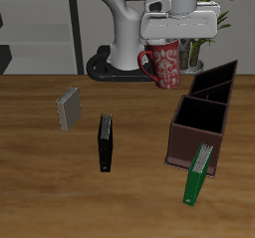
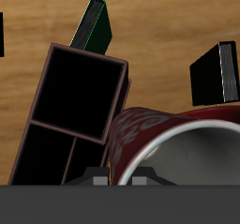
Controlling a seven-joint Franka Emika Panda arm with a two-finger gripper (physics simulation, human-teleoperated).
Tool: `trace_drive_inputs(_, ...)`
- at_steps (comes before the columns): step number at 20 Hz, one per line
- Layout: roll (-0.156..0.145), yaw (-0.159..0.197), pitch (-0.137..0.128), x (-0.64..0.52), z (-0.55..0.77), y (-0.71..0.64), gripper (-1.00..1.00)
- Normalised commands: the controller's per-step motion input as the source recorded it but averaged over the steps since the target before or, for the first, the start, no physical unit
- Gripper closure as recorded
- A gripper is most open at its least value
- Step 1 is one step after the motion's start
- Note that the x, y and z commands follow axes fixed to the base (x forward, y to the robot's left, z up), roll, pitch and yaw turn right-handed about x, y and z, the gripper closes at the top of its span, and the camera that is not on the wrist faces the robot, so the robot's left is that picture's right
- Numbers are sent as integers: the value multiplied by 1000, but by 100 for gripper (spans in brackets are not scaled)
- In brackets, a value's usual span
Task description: Place the red mug into the left desk caddy's right compartment
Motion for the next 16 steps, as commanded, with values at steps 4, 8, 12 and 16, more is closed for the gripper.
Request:
trace_drive_inputs(4,-3,-15,5,121,73,303,100)
trace_drive_inputs(8,-24,-42,2,168,86,277,100)
trace_drive_inputs(12,-27,-52,33,150,-60,336,100)
trace_drive_inputs(16,8,9,0,36,-54,327,100)
